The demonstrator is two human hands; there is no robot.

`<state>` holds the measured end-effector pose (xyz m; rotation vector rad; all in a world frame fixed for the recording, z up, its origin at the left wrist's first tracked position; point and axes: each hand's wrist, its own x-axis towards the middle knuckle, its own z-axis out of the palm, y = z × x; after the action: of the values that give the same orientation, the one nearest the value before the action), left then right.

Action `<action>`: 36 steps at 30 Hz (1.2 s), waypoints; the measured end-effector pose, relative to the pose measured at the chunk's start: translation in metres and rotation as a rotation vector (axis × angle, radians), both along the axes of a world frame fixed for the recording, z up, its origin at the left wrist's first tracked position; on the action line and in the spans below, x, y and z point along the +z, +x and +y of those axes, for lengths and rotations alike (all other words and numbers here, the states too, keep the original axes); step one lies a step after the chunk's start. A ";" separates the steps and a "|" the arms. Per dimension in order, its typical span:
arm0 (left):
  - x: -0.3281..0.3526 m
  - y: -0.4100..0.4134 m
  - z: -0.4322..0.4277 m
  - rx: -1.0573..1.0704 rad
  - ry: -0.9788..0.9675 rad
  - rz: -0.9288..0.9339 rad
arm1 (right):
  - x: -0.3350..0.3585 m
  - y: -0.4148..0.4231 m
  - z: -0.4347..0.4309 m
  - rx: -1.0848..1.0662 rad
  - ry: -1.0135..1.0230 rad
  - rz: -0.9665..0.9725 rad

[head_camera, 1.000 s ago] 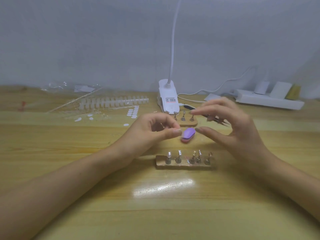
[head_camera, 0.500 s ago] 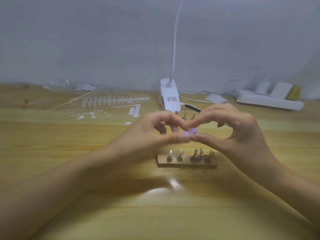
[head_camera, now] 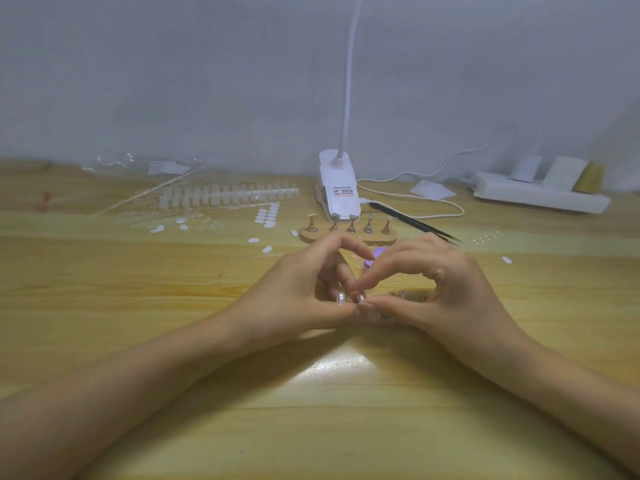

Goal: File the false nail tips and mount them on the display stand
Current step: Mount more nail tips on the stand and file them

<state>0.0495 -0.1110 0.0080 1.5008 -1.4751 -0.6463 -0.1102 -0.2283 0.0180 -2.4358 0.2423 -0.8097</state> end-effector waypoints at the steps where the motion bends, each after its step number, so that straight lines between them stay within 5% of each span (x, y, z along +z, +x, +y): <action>1: 0.000 0.000 0.000 0.001 -0.008 -0.003 | 0.000 0.000 0.000 -0.004 0.001 0.001; 14: -0.004 0.000 -0.001 0.028 -0.026 -0.017 | -0.001 0.000 0.003 -0.046 0.027 0.066; 19: -0.004 0.000 0.000 0.032 -0.024 -0.025 | 0.009 0.001 -0.004 0.079 0.442 0.113; 36: -0.005 -0.001 -0.001 0.035 -0.060 -0.048 | 0.006 0.017 -0.009 0.081 0.496 0.180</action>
<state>0.0485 -0.1120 0.0030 1.5020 -1.4884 -0.5437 -0.0936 -0.2377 0.0243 -2.0302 0.3621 -0.4291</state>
